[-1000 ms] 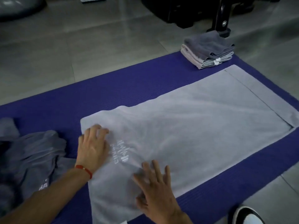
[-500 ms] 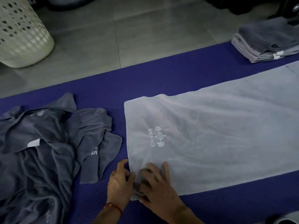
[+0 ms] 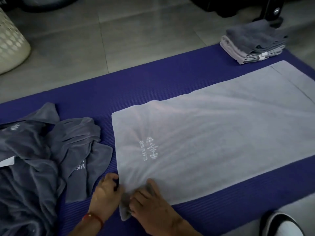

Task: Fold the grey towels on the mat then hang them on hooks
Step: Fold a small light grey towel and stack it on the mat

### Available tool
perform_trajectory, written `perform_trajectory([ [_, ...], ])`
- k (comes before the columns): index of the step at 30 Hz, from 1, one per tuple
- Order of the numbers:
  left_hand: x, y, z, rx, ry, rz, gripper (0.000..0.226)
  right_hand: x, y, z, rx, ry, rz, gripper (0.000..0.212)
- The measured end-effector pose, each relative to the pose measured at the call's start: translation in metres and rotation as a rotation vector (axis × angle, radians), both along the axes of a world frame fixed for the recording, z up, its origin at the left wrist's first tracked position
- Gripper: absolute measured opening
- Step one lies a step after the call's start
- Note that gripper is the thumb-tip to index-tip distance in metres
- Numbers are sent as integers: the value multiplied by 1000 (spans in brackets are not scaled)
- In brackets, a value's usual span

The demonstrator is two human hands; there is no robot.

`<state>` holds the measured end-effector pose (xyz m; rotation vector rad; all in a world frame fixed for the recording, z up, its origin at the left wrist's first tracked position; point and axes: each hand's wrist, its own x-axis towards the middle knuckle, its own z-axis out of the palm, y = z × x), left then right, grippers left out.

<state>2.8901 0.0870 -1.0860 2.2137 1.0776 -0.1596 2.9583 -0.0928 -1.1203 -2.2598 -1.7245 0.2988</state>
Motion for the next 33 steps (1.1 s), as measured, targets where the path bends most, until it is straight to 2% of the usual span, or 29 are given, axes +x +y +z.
perform_trajectory([
  [3,35,19,6,54,-30,-28,28,-6,-5,-1,127,225,6,13],
  [5,64,34,1,207,-84,-129,32,-8,-7,1,165,410,-40,6],
  [6,80,42,-4,281,-89,-185,35,-10,-7,1,168,442,-59,7],
  [8,110,54,-10,351,-69,-272,40,-15,-2,-4,152,377,-101,23],
  [9,124,60,-12,353,-57,-305,41,-18,1,-7,161,256,-115,39],
  [10,137,66,-13,352,-41,-326,42,-18,5,-4,68,258,-107,54],
  [12,160,78,-12,379,-19,-344,45,-15,8,-6,11,229,-83,63],
  [14,175,93,-14,414,0,-366,45,-20,5,-8,62,167,-29,49],
  [16,186,110,-19,457,39,-375,44,-21,4,-11,97,191,-3,33],
  [17,191,117,-20,479,65,-367,44,-21,5,-12,124,200,-23,33],
  [20,201,127,-18,517,87,-328,39,-21,7,-8,204,335,-59,40],
  [22,207,135,-14,476,72,-264,34,-20,3,1,176,466,-66,24],
  [24,212,147,-10,425,81,-187,31,-21,1,6,161,487,-106,12],
  [28,215,170,-2,429,66,-45,28,-26,-1,14,198,515,-196,19],
  [31,211,173,8,449,38,-56,24,-28,-3,11,202,521,-200,16],
  [33,209,173,7,443,40,-74,21,-29,-6,1,199,395,-147,11],
])
